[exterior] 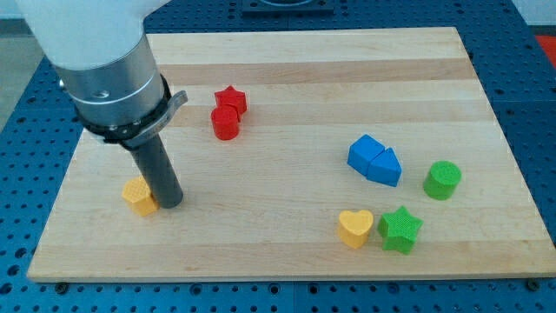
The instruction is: Keep arm in between green star and yellow heart
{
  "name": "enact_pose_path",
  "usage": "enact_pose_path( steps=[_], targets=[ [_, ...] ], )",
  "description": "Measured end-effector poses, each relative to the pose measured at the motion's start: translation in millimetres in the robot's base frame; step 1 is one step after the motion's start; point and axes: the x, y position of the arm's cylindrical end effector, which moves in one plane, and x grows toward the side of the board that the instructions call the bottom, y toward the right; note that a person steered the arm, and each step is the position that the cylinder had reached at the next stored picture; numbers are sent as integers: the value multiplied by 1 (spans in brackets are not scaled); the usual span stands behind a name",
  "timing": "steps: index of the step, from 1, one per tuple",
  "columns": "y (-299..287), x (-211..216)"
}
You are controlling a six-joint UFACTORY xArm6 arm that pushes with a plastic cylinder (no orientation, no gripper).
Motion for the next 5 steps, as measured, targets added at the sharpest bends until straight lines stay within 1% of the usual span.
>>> enact_pose_path(
  steps=[1,2,3,5],
  targets=[
    [11,47],
    [49,81],
    [62,83],
    [124,82]
  ],
)
